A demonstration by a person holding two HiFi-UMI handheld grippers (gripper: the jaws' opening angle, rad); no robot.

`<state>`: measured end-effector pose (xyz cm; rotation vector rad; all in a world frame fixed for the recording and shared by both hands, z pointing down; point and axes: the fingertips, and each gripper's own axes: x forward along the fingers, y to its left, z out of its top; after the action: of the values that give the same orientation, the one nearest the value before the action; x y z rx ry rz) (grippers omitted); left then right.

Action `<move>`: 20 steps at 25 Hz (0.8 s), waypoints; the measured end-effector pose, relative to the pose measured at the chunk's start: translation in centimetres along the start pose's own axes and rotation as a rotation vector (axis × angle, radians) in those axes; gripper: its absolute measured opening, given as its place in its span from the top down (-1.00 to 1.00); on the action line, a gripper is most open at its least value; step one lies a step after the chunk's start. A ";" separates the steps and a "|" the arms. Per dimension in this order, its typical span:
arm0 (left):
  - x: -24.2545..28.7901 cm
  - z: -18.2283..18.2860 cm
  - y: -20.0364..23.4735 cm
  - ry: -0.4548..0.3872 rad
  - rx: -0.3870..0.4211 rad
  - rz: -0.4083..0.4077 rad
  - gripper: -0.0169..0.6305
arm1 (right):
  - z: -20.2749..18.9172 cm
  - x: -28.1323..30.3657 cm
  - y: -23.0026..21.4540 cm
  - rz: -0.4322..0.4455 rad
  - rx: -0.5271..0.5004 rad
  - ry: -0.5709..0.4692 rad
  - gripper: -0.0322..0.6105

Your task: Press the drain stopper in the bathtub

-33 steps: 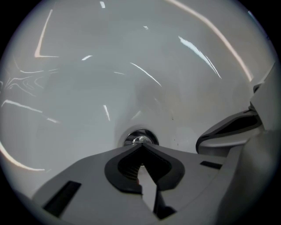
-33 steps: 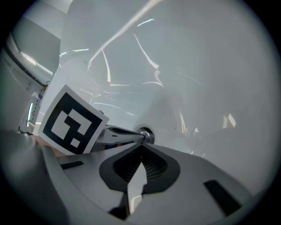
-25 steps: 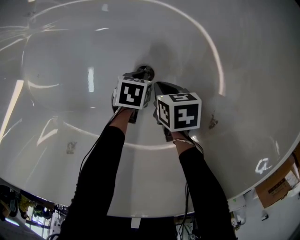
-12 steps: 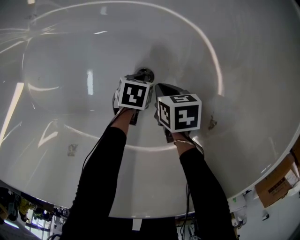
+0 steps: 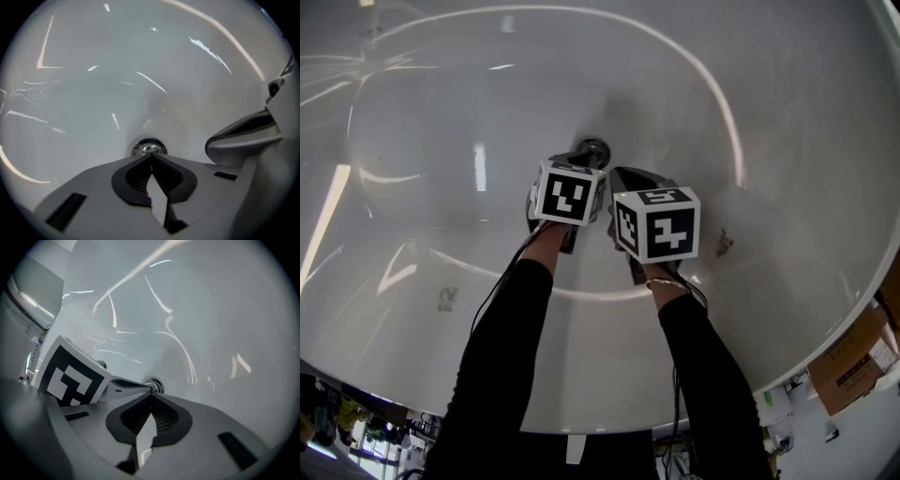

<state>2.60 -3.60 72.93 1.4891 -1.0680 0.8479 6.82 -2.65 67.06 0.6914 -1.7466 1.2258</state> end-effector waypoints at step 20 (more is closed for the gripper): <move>-5.8 1.3 -0.8 -0.036 0.004 -0.040 0.92 | 1.8 -3.2 2.3 -0.008 -0.012 -0.032 0.90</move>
<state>1.31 -3.76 67.06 1.5288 -1.0598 0.7982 5.87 -3.59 63.02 0.7139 -1.7739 1.2040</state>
